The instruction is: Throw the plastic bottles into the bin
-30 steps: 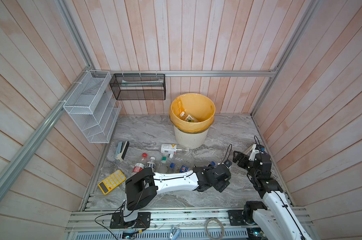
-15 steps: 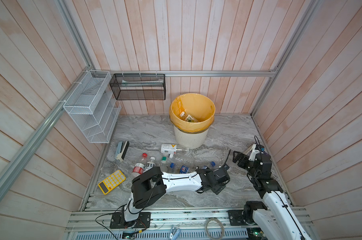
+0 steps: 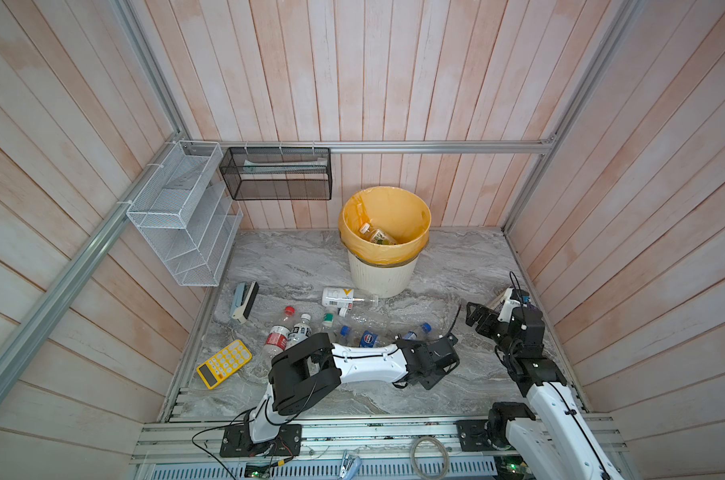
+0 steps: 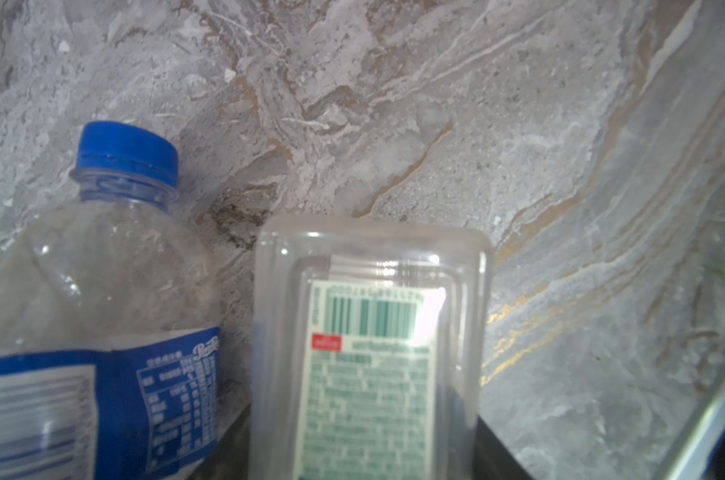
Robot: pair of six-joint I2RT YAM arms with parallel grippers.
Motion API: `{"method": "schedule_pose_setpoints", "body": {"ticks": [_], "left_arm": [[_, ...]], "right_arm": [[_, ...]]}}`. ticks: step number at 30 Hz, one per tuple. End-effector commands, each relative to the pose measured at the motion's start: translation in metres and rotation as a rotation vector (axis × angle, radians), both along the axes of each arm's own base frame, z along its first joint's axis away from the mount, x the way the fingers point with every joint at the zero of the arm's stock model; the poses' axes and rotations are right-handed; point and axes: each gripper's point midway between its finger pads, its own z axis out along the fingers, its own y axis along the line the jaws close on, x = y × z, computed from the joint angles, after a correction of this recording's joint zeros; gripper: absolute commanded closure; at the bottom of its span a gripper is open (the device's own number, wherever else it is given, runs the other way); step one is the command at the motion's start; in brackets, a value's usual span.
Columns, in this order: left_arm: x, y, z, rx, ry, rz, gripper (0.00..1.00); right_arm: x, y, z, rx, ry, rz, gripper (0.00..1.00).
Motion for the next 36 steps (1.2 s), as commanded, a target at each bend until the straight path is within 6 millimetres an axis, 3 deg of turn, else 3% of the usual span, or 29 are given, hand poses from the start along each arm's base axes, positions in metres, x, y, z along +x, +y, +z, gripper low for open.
{"method": "schedule_pose_setpoints", "body": {"ticks": [1,4,7,11,16,20,22,24,27,31,33,35,36], "left_arm": [[0.001,-0.011,0.018,-0.074,-0.001,-0.011,0.46],[0.000,-0.015,0.041,-0.158,-0.001,-0.005,0.49],[0.000,-0.014,0.076,-0.276,-0.017,0.011,0.51],[0.004,0.007,0.146,-0.517,-0.112,0.057,0.53],[0.012,0.073,0.229,-0.781,-0.352,0.157,0.55],[0.017,0.137,0.279,-0.930,-0.545,0.251,0.54],[0.024,0.157,0.299,-0.960,-0.613,0.276,0.54],[0.042,0.168,0.315,-0.961,-0.633,0.278,0.53],[0.073,0.164,0.351,-0.973,-0.676,0.229,0.53],[0.150,0.153,0.393,-0.952,-0.653,0.206,0.53],[0.199,0.139,0.393,-0.934,-0.547,0.233,0.46],[0.232,0.127,0.389,-0.902,-0.496,0.246,0.43],[0.245,0.122,0.385,-0.888,-0.483,0.257,0.34]], "right_arm": [[0.000,-0.001,0.001,-0.006,-0.011,0.003,0.01],[0.000,-0.001,0.002,-0.006,-0.016,0.002,0.01],[-0.001,-0.002,0.002,-0.006,-0.019,0.000,0.01],[-0.001,0.000,0.005,-0.006,-0.037,0.016,0.01],[-0.001,0.014,0.015,0.010,-0.086,0.095,0.01],[0.000,0.024,0.020,0.031,-0.111,0.154,0.03],[0.001,0.029,0.020,0.044,-0.113,0.174,0.03],[0.003,0.032,0.022,0.055,-0.118,0.194,0.04],[0.005,0.038,0.027,0.069,-0.127,0.221,0.06],[0.006,0.047,0.034,0.082,-0.134,0.257,0.07],[0.006,0.052,0.036,0.086,-0.136,0.274,0.08],[0.004,0.055,0.035,0.091,-0.131,0.284,0.08],[0.003,0.056,0.033,0.093,-0.121,0.286,0.08]]}}
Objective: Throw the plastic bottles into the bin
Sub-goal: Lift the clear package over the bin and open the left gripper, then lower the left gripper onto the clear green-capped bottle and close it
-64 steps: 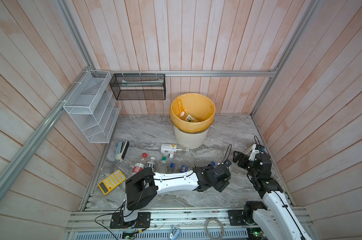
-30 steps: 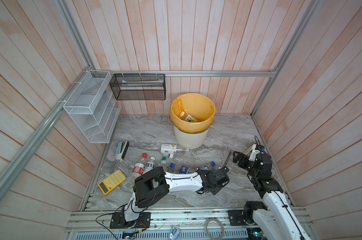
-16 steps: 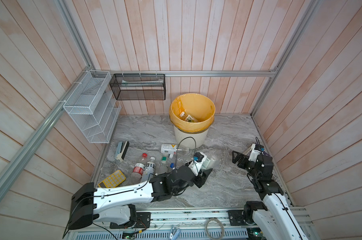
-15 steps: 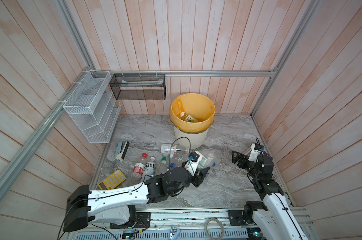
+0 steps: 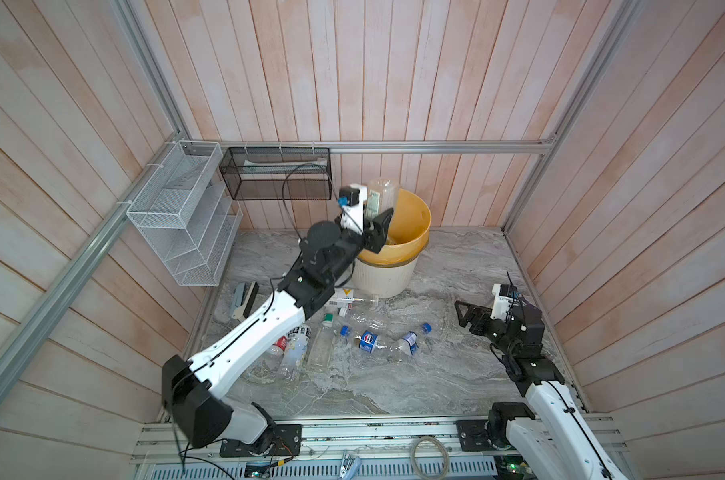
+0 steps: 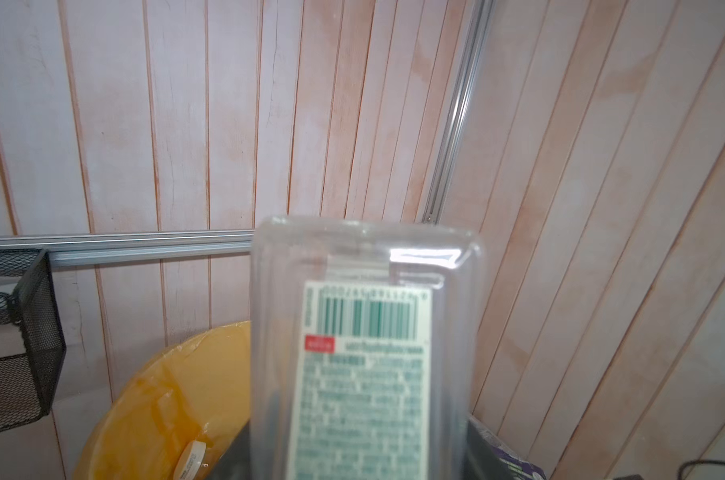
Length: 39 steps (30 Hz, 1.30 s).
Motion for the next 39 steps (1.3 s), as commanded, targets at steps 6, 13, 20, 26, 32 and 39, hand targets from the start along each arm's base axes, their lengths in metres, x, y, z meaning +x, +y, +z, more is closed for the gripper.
{"method": "schedule_pose_setpoints", "body": {"ticks": [6,13,20,26,32,39], "left_arm": [[0.027,-0.033,-0.029,0.070,0.147,-0.116,0.00],[-0.014,-0.001,0.004,0.065,0.033,-0.037,0.00],[-0.044,0.056,-0.039,0.106,0.102,0.135,0.00],[-0.067,0.126,-0.133,0.164,0.336,0.342,0.00],[-0.107,0.165,-0.227,0.209,0.577,0.425,0.00],[-0.148,0.157,-0.318,0.295,0.808,0.385,0.05]], "right_arm": [[-0.006,0.000,0.009,-0.015,-0.007,-0.006,0.05],[-0.006,0.000,0.010,-0.027,0.001,-0.002,0.05],[-0.003,0.013,0.021,-0.015,-0.029,0.064,0.07],[0.005,0.028,0.028,-0.016,-0.041,0.087,0.08],[0.014,0.037,0.020,-0.012,-0.019,0.101,0.08],[0.016,0.034,0.013,-0.029,0.000,0.075,0.08]]}}
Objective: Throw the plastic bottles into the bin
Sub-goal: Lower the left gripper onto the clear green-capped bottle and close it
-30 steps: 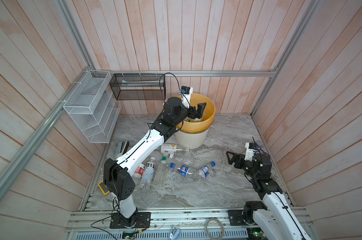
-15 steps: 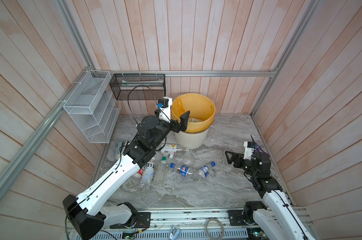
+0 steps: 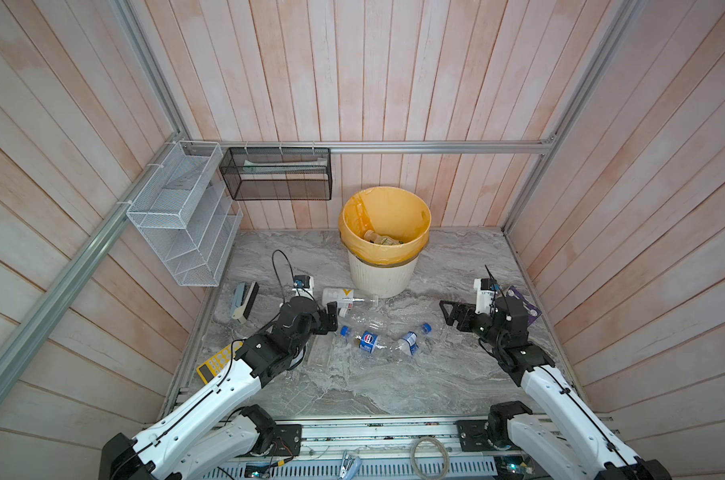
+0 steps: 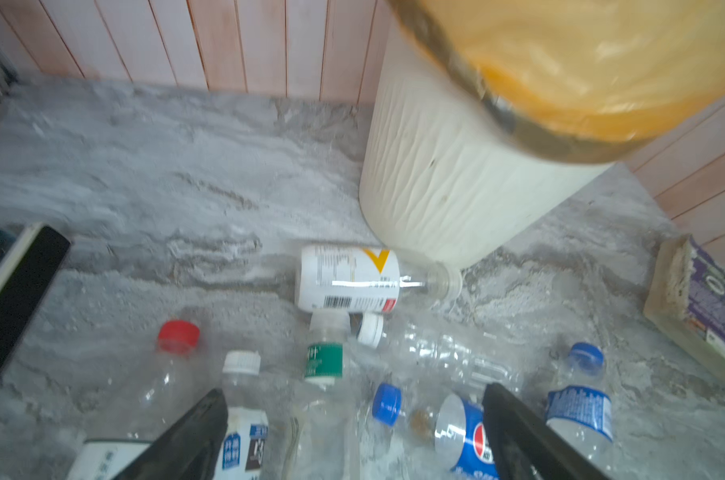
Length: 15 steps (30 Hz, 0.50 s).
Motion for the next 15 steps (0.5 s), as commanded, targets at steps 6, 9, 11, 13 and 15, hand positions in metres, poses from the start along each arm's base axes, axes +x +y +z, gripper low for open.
{"method": "schedule_pose_setpoints", "body": {"ticks": [6,9,11,13,15], "left_arm": [[-0.036,-0.005,-0.074,0.043,0.237,0.010,0.11],[-0.044,0.001,-0.092,0.071,0.290,0.028,0.11],[-0.045,0.003,-0.098,0.081,0.301,0.032,0.11],[-0.045,0.002,-0.103,0.083,0.304,0.024,0.11],[-0.046,0.000,-0.108,0.091,0.313,0.015,0.12]], "right_arm": [[0.006,-0.006,0.009,-0.007,-0.031,-0.045,0.08],[0.006,-0.007,0.006,-0.011,-0.026,-0.052,0.08],[0.006,-0.008,0.005,-0.015,-0.025,-0.054,0.08],[0.006,-0.008,0.004,-0.020,-0.023,-0.057,0.08],[0.006,-0.009,0.003,-0.020,-0.020,-0.059,0.08]]}}
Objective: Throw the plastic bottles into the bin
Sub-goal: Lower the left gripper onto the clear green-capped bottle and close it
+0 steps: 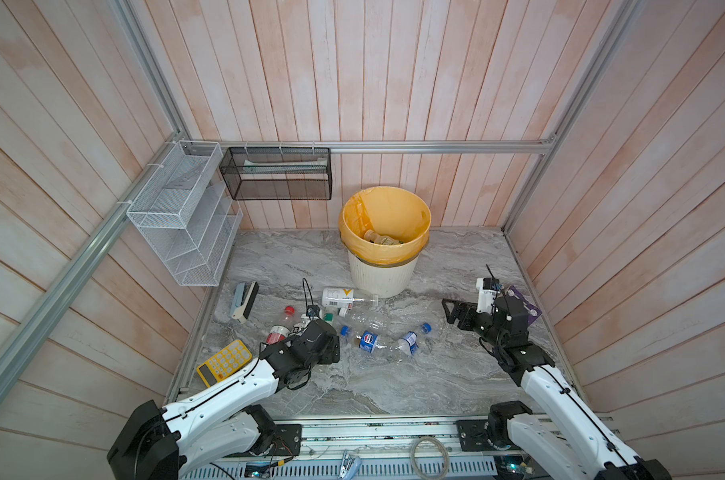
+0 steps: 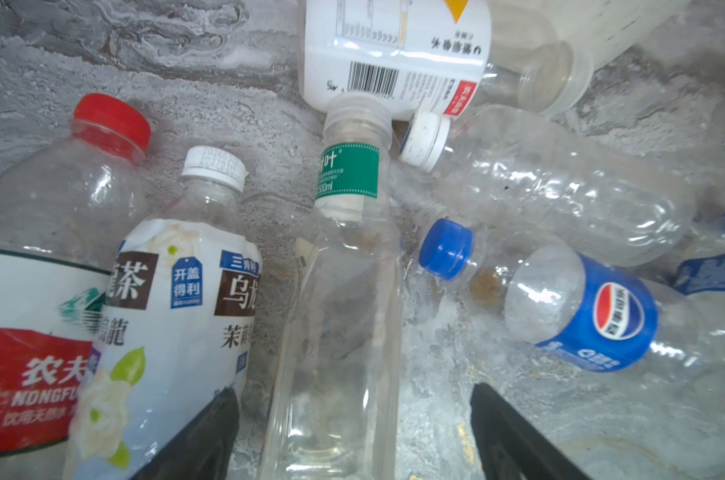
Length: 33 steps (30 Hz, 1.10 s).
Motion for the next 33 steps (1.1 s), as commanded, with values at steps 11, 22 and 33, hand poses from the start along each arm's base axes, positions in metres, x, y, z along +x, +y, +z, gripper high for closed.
{"method": "schedule_pose_setpoints", "body": {"ticks": [11,22,33], "left_arm": [[0.007,-0.017,-0.027,0.034,0.058,-0.051,0.14],[0.008,-0.017,-0.050,0.082,0.107,-0.059,0.17],[0.006,-0.017,-0.035,0.035,0.078,-0.047,0.40]], "right_arm": [[0.001,-0.004,-0.001,-0.005,-0.007,-0.030,0.07],[0.000,-0.006,-0.002,-0.010,-0.006,-0.040,0.06],[0.000,-0.007,-0.002,-0.012,-0.010,-0.047,0.05]]}}
